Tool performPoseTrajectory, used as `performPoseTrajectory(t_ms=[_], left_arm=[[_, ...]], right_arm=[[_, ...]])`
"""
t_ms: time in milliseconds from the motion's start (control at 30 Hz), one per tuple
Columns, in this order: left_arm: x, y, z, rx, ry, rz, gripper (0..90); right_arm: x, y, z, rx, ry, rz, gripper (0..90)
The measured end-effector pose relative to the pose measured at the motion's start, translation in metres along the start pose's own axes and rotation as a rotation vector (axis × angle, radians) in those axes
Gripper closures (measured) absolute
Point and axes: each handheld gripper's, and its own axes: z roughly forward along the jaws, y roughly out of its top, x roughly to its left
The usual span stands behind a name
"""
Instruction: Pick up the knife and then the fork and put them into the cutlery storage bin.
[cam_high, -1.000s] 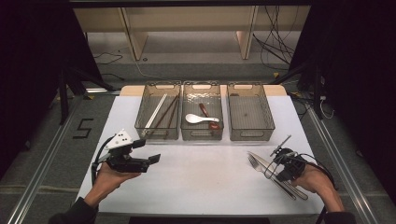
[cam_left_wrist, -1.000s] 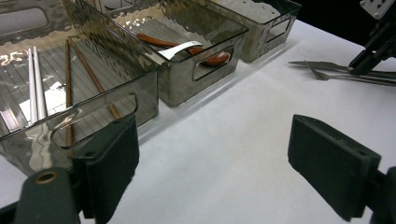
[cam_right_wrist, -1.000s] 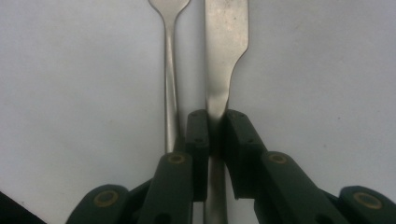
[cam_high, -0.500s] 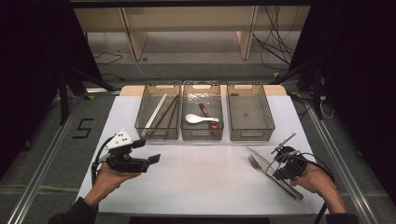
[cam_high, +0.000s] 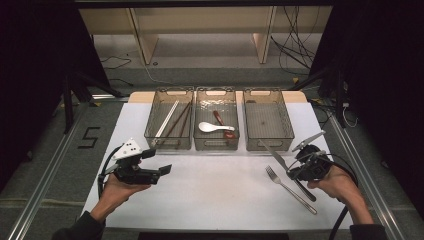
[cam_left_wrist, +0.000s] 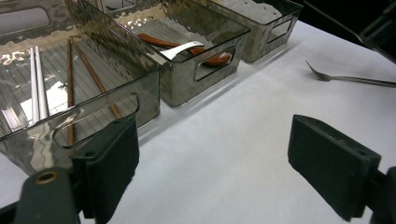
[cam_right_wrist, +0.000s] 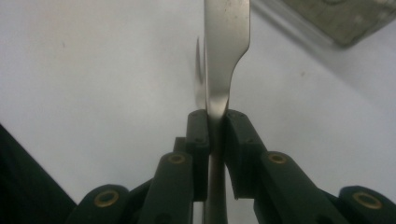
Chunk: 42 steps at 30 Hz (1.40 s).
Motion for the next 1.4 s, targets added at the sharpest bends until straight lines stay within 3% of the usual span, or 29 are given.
performPoseTrajectory(t_ms=[100,400,900,1400], left_arm=[[0.000,0.000,0.000,-0.004,-0.001,-0.004,16.1],[0.000,0.000,-0.001,-0.012,-0.005,-0.007,16.0],[0.000,0.001,-0.002,-0.023,-0.005,-0.008,16.0],[0.001,0.001,-0.002,-0.027,-0.007,-0.011,16.0]], right_arm=[[-0.006,0.012,-0.002,-0.037,0.020,0.009,81.0],[-0.022,0.040,-0.006,-0.115,0.014,0.057,81.0],[-0.030,0.089,-0.009,-0.183,0.007,0.073,81.0],[-0.035,0.126,-0.011,-0.231,0.002,0.102,81.0]])
